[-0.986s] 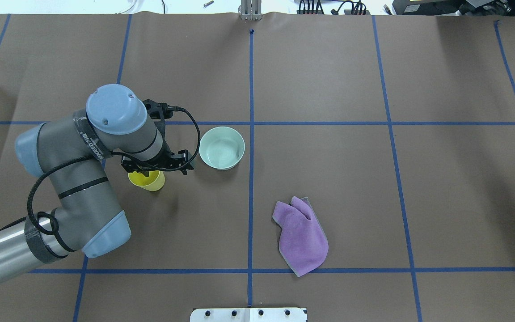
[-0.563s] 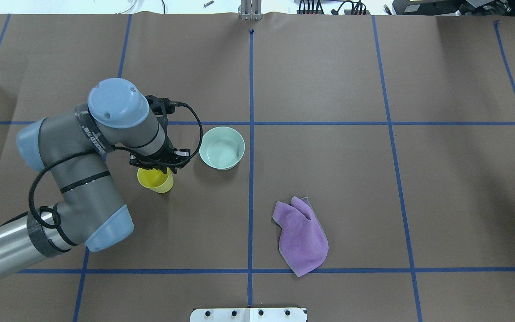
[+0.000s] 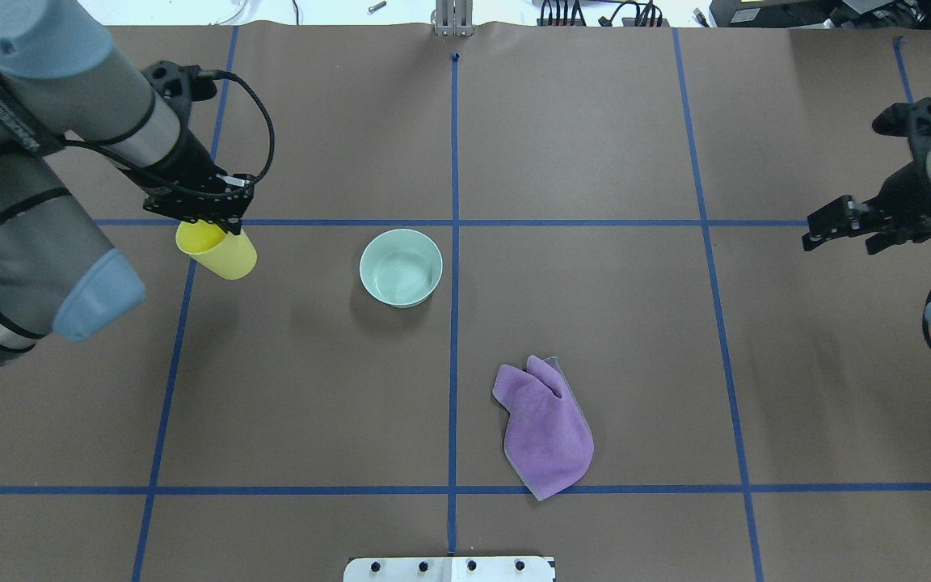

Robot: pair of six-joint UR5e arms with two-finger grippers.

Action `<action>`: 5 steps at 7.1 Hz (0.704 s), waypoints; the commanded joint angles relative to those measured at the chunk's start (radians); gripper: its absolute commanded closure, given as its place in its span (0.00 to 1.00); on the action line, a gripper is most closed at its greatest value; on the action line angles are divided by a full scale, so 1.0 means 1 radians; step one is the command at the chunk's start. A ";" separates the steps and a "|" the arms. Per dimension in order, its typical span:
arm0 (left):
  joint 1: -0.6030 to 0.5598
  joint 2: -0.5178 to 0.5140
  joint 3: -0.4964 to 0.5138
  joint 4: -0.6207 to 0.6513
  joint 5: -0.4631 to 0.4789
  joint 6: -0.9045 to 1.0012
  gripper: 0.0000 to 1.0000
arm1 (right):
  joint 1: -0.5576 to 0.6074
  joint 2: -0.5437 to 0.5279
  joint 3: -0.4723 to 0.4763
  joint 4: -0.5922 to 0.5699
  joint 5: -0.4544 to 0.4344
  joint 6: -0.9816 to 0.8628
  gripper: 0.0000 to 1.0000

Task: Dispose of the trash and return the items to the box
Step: 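Carry the yellow cup to the clear bin while the right gripper reaches for the cloth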

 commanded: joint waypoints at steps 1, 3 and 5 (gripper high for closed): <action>-0.211 0.066 0.005 0.091 -0.065 0.344 1.00 | -0.241 0.065 0.097 0.041 -0.146 0.353 0.00; -0.357 0.054 0.092 0.173 -0.067 0.611 1.00 | -0.365 0.218 0.142 -0.096 -0.162 0.549 0.00; -0.437 0.031 0.190 0.173 -0.059 0.758 1.00 | -0.494 0.294 0.169 -0.222 -0.308 0.580 0.00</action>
